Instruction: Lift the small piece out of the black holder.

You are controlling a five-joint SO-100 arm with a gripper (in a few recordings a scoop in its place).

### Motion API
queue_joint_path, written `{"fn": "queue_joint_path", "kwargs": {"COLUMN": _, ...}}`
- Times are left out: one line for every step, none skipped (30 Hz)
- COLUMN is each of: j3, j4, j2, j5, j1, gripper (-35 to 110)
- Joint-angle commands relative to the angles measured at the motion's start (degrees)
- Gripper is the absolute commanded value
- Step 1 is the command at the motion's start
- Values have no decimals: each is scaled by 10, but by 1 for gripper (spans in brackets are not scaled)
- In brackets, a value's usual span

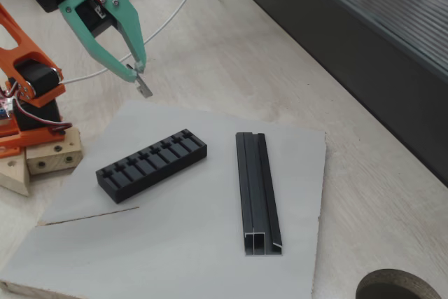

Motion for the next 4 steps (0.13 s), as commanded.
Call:
{"fn": "queue_joint_path", "kwargs": {"j3": -16, "j4": 3, "j2": 38, "j5": 4, "j1": 8, "gripper": 6}}
{"fn": "queue_joint_path", "kwargs": {"j3": -16, "j4": 3, "j2": 38, "j5": 4, "j1": 8, "gripper": 6}}
{"fn": "queue_joint_path", "kwargs": {"j3": -16, "j4": 3, "j2": 38, "j5": 4, "j1": 8, "gripper": 6}}
{"fn": "queue_joint_path", "kwargs": {"j3": -16, "j4": 3, "j2": 38, "j5": 4, "j1": 8, "gripper": 6}}
